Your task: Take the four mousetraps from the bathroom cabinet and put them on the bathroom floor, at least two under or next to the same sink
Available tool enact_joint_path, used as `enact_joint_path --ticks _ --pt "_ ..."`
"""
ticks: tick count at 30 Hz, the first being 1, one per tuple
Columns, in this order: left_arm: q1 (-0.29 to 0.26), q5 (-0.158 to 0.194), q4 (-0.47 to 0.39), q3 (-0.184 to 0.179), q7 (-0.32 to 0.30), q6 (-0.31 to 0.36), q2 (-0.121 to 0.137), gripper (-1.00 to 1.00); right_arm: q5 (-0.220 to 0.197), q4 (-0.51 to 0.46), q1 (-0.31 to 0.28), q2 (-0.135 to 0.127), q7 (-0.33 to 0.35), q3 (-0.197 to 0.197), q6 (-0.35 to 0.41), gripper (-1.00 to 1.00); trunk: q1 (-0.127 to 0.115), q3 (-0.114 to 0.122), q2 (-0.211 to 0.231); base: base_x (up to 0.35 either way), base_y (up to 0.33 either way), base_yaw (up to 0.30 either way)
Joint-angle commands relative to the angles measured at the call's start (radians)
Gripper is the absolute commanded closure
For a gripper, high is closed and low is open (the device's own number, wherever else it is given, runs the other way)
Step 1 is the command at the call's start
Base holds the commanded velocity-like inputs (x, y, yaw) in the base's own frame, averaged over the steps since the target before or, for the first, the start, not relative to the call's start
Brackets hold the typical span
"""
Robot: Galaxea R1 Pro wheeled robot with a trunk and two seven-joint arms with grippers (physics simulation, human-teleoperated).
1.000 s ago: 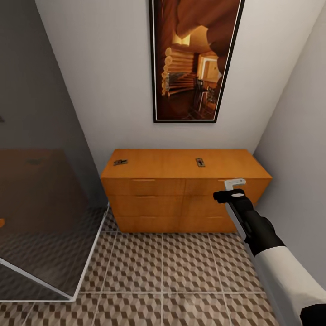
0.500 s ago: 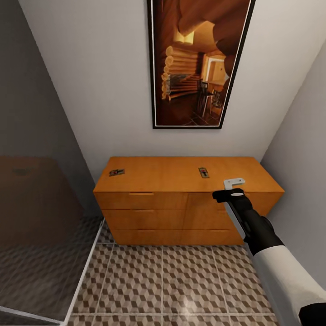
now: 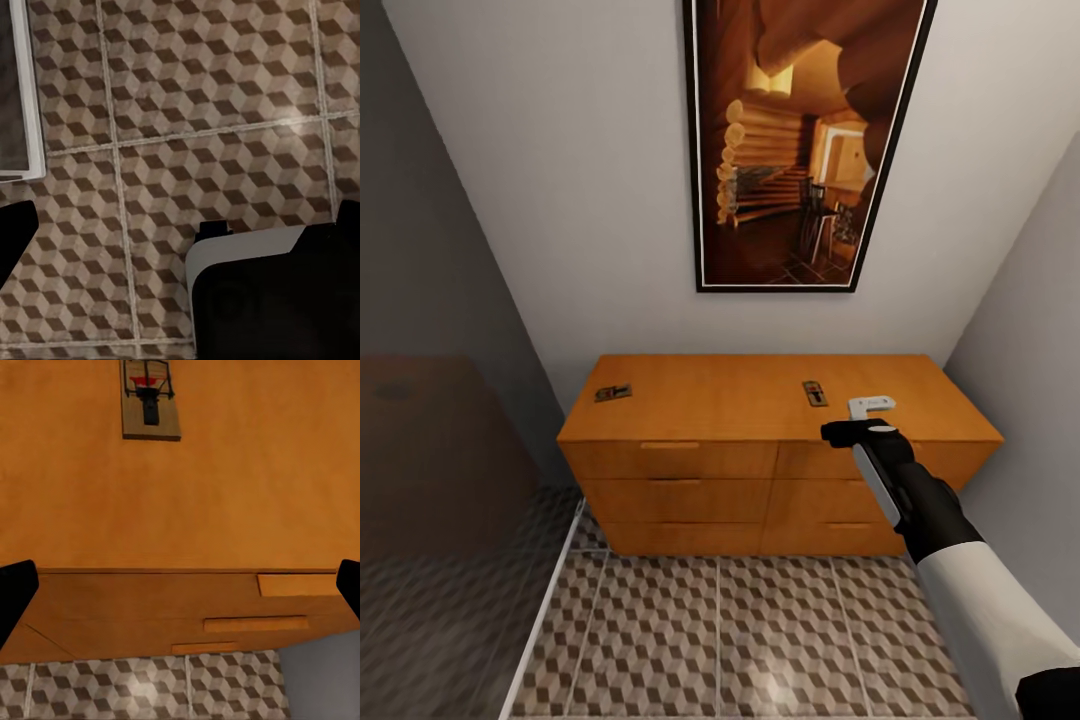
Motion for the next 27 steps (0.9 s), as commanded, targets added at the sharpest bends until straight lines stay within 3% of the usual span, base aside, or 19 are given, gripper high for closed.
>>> enact_joint_path --ticks 1,20,27 --pt "-0.002 0.006 0.004 -0.009 0.003 -0.001 -0.001 -1.0 -0.013 -0.001 -0.001 -0.001 -0.01 0.004 0.003 -1.0 0.001 -0.002 -0.002 0.118 0.0 0.0" --pt "-0.002 0.006 0.004 -0.009 0.003 0.021 -0.001 -1.0 -0.028 0.0 0.0 -0.002 -0.007 0.003 0.002 -1.0 0.001 -0.002 -0.002 0.272 0.0 0.0" --pt "-0.002 0.006 0.004 -0.009 0.003 0.021 0.0 -1.0 -0.058 0.0 0.0 -0.002 0.036 0.003 0.001 -1.0 0.001 -0.002 -0.002 0.214 0.0 0.0"
